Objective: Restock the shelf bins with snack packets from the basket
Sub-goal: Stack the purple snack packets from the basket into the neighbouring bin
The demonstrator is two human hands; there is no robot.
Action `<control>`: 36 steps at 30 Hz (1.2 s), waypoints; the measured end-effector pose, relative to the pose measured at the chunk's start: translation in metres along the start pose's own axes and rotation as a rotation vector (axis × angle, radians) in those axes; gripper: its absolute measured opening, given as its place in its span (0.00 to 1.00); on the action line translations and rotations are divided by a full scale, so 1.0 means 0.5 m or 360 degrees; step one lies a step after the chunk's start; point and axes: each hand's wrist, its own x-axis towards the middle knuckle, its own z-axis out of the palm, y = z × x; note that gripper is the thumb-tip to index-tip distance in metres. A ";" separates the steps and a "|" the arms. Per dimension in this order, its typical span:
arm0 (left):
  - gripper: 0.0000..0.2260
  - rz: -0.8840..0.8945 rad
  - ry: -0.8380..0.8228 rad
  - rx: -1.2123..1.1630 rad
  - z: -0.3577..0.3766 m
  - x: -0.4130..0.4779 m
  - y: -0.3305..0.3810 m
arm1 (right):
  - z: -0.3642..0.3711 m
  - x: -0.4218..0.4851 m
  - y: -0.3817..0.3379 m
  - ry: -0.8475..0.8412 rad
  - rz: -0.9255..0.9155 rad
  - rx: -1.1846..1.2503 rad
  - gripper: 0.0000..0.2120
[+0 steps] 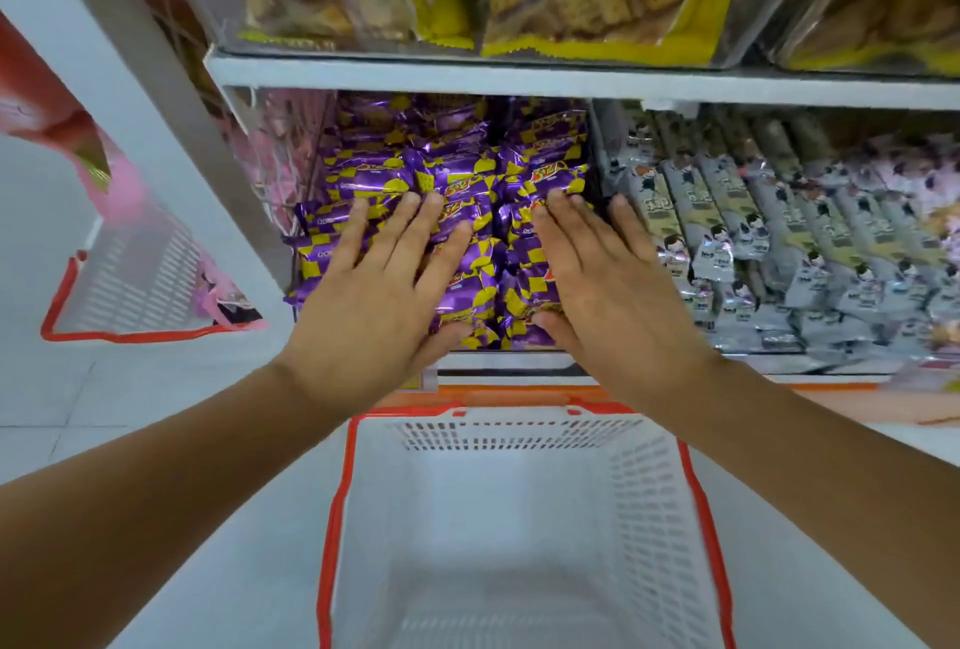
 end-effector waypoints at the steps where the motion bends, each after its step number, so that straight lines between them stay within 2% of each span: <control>1: 0.34 0.0028 0.0016 -0.0010 0.005 0.003 -0.005 | -0.002 0.001 0.002 0.0014 0.0000 0.0001 0.41; 5: 0.34 0.0161 0.0120 -0.0015 0.018 0.012 -0.025 | -0.006 0.010 0.006 0.0010 -0.0018 -0.0135 0.39; 9: 0.39 0.0236 0.0158 -0.0005 0.023 0.018 -0.039 | 0.012 0.015 -0.003 -0.0020 -0.0038 -0.0456 0.36; 14: 0.39 0.0215 0.0177 -0.0009 0.025 0.021 -0.042 | 0.011 0.013 -0.019 -0.0092 -0.0001 -0.0671 0.37; 20: 0.38 0.0138 0.0144 0.0044 0.030 0.021 -0.034 | 0.007 0.022 -0.021 -0.0215 -0.0018 -0.0540 0.34; 27: 0.43 0.0057 0.0137 0.0015 0.029 0.024 -0.032 | 0.000 0.034 -0.019 -0.0360 0.0038 -0.0315 0.34; 36: 0.40 0.0005 0.0127 -0.0107 0.033 0.031 -0.040 | 0.005 0.051 -0.032 -0.0392 0.0085 -0.0335 0.33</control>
